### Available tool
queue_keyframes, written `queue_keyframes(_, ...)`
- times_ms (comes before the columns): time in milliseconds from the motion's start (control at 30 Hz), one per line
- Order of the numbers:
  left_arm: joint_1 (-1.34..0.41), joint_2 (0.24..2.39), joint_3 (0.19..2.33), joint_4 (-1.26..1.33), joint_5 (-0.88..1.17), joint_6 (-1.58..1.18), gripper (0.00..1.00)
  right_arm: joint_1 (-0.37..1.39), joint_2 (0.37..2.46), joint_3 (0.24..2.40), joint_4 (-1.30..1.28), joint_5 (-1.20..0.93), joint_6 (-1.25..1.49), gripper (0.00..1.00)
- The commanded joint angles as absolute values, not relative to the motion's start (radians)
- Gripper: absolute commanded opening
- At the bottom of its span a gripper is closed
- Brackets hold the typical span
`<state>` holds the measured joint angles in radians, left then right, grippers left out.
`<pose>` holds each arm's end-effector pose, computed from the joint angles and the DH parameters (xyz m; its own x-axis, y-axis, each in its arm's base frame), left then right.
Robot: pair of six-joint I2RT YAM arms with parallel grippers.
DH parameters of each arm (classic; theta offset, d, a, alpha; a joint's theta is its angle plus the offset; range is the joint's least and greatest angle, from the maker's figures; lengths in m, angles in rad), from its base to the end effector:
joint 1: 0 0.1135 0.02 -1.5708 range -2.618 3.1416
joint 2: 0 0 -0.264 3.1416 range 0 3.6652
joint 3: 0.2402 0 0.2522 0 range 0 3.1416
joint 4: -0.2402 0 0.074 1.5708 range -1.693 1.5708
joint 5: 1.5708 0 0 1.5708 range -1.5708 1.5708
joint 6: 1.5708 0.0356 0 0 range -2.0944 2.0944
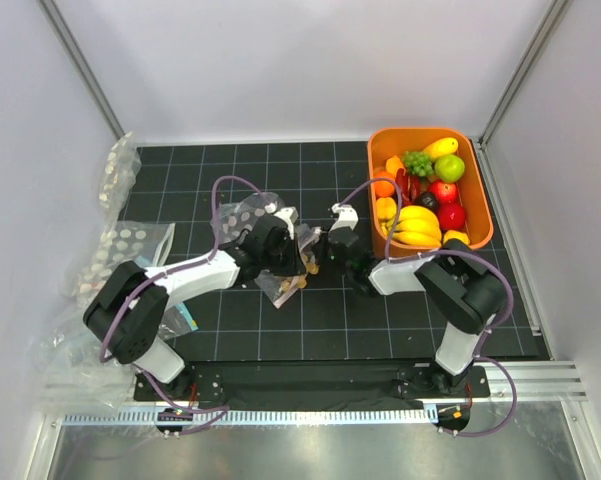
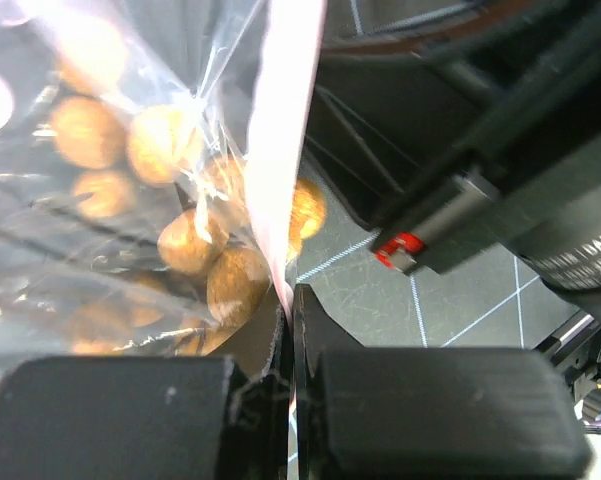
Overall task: Place the food in the zip-top bag and seal the zipper
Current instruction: Place the fake fruit in the zipper food storage bag.
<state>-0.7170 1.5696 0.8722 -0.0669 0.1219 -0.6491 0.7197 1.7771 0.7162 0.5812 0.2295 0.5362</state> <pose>0.2421 -0.2168 0.1905 -0.8498 -0.0551 -0.5242 0.2570 0.8250 -0.5034 0.2628 0.2196 0.1372 -0.5487 0.1806 -0.8163 -0.2440 0.8993 0.3630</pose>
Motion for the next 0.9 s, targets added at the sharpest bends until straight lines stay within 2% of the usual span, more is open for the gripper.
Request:
queue_keyframes(0,-0.712,1.500,0.865,-0.090,0.069,-0.629,0.00,0.755,1.681,0.776,0.379,0.397,0.568,0.01)
queue_keyframes(200,-0.713,1.418,0.880,-0.139,0.028,-0.595,0.00,0.799,1.620,0.847,0.091,0.450,0.618,0.01)
queue_keyframes(333,-0.719,1.365,0.934,-0.239,-0.083,-0.578,0.00,0.801,1.571,0.937,-0.150,0.430,0.623,0.01)
queue_keyframes(500,-0.752,1.321,1.035,-0.382,-0.184,-0.591,0.00,0.815,1.487,0.991,-0.307,0.469,0.584,0.01)
queue_keyframes(600,-0.761,1.325,1.104,-0.501,-0.247,-0.586,0.00,0.815,1.506,1.096,-0.447,0.444,0.545,0.01)
queue_keyframes(867,-0.776,1.383,1.434,-0.844,-0.380,-0.555,0.00,0.819,1.683,1.587,-0.941,0.351,0.451,0.01)
